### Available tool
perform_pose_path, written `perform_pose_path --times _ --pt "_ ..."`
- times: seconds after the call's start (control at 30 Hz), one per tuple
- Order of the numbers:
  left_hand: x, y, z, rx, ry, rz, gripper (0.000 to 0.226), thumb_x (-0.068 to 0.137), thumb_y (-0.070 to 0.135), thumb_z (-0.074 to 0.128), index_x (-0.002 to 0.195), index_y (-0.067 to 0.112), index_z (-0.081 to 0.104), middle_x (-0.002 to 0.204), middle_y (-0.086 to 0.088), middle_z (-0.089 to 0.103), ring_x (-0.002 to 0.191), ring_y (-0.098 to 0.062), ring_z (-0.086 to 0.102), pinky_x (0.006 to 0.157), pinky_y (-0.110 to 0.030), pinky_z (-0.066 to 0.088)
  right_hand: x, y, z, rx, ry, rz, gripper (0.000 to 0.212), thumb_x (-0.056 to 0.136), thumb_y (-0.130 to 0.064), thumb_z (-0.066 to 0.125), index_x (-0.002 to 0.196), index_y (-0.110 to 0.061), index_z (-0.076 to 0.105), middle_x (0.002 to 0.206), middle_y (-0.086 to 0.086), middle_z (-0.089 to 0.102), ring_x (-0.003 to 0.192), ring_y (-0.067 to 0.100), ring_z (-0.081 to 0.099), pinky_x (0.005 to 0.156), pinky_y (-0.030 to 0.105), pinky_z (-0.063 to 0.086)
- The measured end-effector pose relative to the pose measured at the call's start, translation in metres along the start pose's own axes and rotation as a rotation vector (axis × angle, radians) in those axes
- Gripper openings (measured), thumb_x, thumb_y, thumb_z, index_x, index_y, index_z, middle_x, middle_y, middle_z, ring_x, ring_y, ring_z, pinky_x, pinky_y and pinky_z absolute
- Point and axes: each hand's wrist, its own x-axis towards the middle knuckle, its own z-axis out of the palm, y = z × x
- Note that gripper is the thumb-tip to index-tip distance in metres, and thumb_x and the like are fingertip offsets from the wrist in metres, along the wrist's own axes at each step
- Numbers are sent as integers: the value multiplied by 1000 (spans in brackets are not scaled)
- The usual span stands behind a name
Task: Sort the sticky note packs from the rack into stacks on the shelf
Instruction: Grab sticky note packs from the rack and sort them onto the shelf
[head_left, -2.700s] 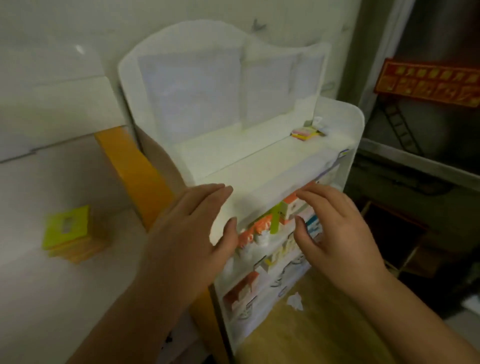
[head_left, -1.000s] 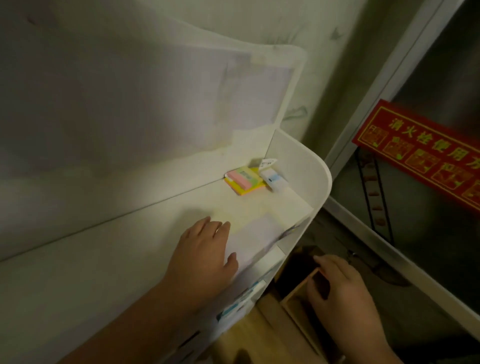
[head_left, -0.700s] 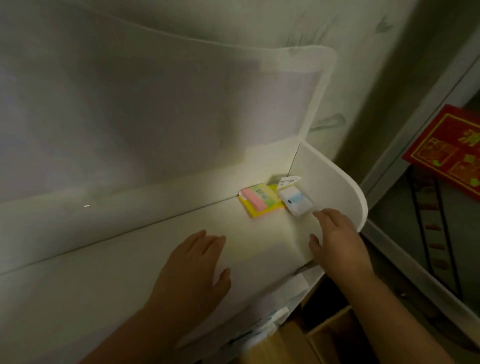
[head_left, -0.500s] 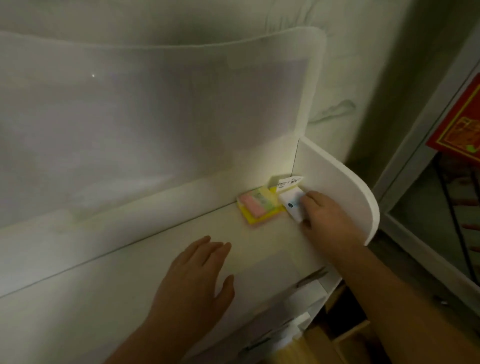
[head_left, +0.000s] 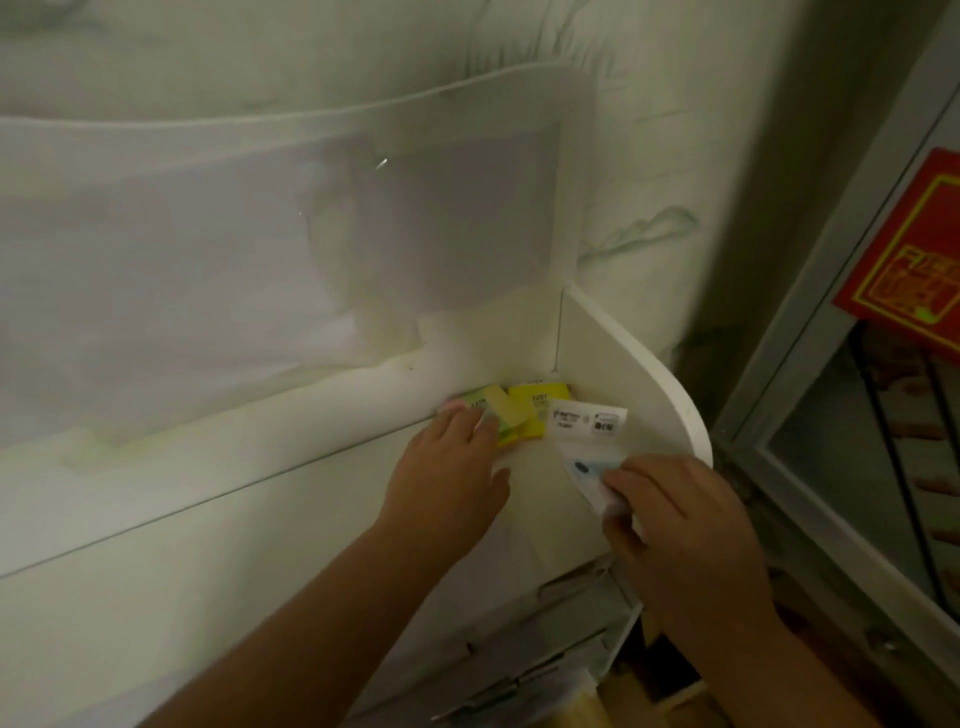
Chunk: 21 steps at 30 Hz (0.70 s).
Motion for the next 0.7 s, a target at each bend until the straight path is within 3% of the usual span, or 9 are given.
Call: perform_pose_path --times 0.13,0.27,0.37,0.53,0.6,0.7 --pt "46 3 20 42 -103 -4 50 95 32 49 140 11 43 146 -9 44 135 -28 40 109 -39 35 -18 3 -18 14 20 22 33 91 -33 53 99 -9 74 104 8 71 93 26 65 87 38 50" --pt "45 -4 36 79 -77 74 14 88 19 57 101 18 61 106 -4 64 100 -29 60 74 -37 51 -30 8 -29 18 15 36 31 87 -33 56 96 -10 75 102 6 72 92 25 67 85 37 52" --pt "37 -11 40 114 -74 131 16 74 17 71 87 19 63 91 -2 66 82 -27 64 61 -35 52 -35 13 -29 24 21 28 30 84 -33 58 92 -9 75 100 7 72 91 25 68 83 38 54" --pt "27 -22 31 76 23 167 21 75 21 61 97 17 63 103 -2 68 86 -28 66 63 -33 54 -28 13 -25 45 75 -15 31 85 -33 58 92 -8 76 99 7 72 92 23 64 81 40 56" --pt "19 -27 24 46 103 167 26 77 21 52 99 17 65 105 -1 69 90 -28 66 68 -32 53 -24 12 -21 63 86 -21 32 87 -34 58 93 -7 76 100 8 71 93 25 64 80 41 56" --pt "-1 -37 11 35 229 170 29 78 19 57 104 18 69 110 1 70 98 -24 66 78 -30 52 -18 8 -13 94 112 -64 37 94 -37 56 91 -5 76 98 8 71 96 22 61 83 40 56"
